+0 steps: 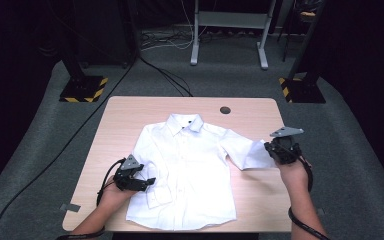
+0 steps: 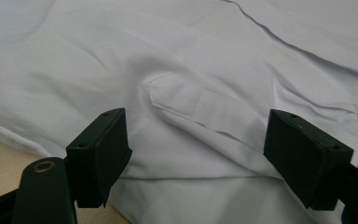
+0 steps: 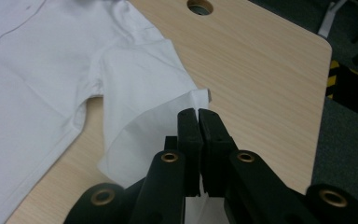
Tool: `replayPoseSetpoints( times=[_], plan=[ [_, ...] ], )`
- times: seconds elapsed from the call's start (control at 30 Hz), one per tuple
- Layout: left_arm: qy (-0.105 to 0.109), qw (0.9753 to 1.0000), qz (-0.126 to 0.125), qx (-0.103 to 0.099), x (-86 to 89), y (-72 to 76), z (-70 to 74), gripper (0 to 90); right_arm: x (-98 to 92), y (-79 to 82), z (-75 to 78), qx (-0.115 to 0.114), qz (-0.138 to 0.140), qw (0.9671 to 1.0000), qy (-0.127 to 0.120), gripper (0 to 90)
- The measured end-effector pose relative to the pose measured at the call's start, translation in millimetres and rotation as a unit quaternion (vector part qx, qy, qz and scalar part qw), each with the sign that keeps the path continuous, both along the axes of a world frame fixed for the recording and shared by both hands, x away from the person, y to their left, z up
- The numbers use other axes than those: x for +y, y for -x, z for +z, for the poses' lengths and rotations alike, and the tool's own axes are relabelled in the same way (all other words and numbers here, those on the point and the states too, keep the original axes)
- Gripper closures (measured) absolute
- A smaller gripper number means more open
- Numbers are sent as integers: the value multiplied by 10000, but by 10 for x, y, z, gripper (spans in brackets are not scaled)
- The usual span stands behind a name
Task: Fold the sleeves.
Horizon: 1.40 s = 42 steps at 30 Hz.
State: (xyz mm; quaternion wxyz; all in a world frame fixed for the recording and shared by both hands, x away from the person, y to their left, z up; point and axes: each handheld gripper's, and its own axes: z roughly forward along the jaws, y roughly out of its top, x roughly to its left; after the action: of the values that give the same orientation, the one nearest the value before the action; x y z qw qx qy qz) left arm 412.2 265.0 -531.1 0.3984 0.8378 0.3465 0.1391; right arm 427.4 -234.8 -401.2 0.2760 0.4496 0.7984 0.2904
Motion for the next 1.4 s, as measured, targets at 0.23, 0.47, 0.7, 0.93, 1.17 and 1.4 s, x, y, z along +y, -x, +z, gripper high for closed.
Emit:
replayPoseSetpoints(
  times=[0.23,0.47,0.7,0.93,1.17,1.4],
  plan=[
    [-4,10000,0,0,0,0,0,215,388,42,-73,-58,555,9982,215,883],
    [-4,10000,-2,1,0,-1,0,215,681,111,-179,-20,979,9951,163,881],
    [4,10000,8,-2,-4,-3,-1,214,922,192,-337,122,1371,9905,-34,881],
    [-4,10000,6,-1,-4,-3,0,214,1140,199,-472,276,1613,9862,-241,880],
    [5,10000,7,-1,-4,-3,-1,214,1316,195,-531,344,1787,9822,-457,879],
    [7,10000,7,-1,-4,-4,-1,214,1468,252,-604,407,1974,9780,-530,879]
  ],
)
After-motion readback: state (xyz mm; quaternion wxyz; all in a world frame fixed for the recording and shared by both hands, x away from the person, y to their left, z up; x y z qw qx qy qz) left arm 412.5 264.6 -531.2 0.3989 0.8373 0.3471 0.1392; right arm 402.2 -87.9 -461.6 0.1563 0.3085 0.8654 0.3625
